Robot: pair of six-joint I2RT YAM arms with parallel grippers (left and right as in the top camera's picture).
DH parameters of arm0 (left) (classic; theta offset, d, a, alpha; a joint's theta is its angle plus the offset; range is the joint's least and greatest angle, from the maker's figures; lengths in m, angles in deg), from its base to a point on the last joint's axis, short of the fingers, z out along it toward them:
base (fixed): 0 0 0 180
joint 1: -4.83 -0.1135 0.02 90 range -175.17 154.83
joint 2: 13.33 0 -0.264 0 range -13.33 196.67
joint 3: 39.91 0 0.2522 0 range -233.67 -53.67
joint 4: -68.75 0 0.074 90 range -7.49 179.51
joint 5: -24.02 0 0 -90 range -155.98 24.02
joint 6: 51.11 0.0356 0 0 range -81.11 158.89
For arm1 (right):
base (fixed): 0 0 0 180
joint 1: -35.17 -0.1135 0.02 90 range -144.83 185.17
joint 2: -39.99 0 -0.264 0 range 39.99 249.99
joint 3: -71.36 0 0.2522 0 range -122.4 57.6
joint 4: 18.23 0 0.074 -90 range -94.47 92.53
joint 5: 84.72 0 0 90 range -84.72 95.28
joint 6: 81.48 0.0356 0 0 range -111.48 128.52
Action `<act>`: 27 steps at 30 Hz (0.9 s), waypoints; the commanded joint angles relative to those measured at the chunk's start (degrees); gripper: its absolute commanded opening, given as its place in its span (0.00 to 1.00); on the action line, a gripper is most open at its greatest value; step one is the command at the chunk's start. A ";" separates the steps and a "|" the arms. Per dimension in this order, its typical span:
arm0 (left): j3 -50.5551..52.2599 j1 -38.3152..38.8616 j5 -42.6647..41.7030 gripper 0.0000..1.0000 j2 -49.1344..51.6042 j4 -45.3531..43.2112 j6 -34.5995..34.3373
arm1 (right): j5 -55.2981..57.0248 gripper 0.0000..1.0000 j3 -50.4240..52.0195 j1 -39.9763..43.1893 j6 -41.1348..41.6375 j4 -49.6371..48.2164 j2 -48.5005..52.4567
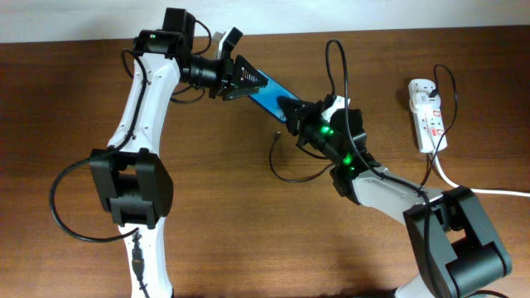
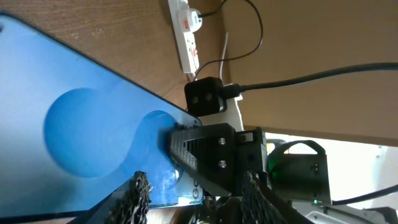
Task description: Plug charger to phone and switch on socket
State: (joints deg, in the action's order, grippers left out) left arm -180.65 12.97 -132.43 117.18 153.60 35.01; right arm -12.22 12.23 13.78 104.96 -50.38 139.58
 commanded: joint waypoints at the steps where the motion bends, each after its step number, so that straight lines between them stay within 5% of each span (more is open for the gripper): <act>1: -0.72 0.13 1.18 0.49 -0.02 -0.46 -2.99 | 2.67 0.04 -2.75 0.13 0.90 -1.03 -0.87; 12: -0.72 0.13 6.95 0.49 -0.02 -6.64 -15.13 | 0.07 0.04 -9.44 3.65 0.04 1.62 -0.87; 27: -0.72 1.99 11.43 0.29 -0.02 -23.34 -33.22 | 0.17 0.04 -9.94 -0.52 3.08 6.69 -0.85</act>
State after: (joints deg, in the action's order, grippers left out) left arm -180.65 14.79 -121.55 117.18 132.72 5.54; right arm -9.51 3.27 14.61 108.68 -44.96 139.58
